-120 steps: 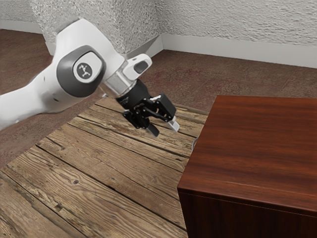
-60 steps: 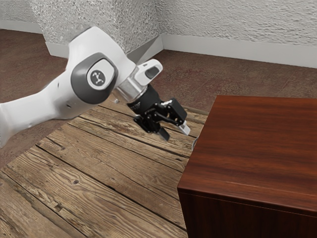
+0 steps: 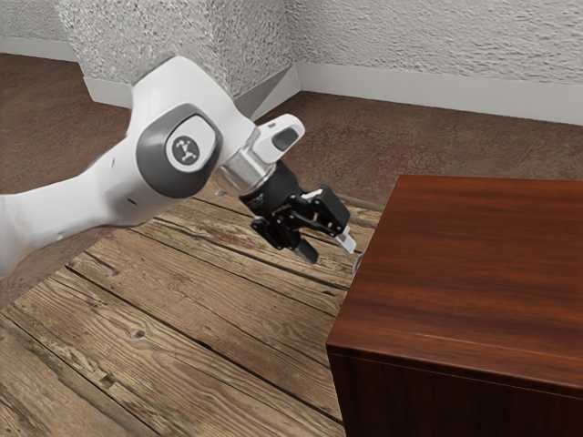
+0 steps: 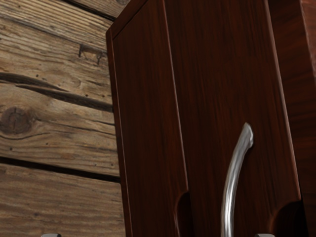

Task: Pull the drawer handle with one arm to open the drawer

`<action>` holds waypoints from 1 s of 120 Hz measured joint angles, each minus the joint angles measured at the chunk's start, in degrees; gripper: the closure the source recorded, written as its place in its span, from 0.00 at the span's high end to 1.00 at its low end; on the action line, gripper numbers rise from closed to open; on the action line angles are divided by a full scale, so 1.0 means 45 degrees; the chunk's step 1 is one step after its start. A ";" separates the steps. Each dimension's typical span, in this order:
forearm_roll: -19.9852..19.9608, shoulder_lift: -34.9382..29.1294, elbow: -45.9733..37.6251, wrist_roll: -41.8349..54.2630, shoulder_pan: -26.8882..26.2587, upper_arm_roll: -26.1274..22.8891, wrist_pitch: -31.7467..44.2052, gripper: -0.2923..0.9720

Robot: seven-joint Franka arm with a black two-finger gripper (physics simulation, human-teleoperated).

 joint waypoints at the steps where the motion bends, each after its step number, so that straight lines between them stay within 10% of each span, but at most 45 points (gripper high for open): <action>1: -0.0001 0.0003 -0.0001 -0.0001 -0.0005 -0.0002 0.0003 0.62; 120: -0.0021 0.0161 -0.0371 -0.0057 -0.0145 -0.0182 0.0343 0.56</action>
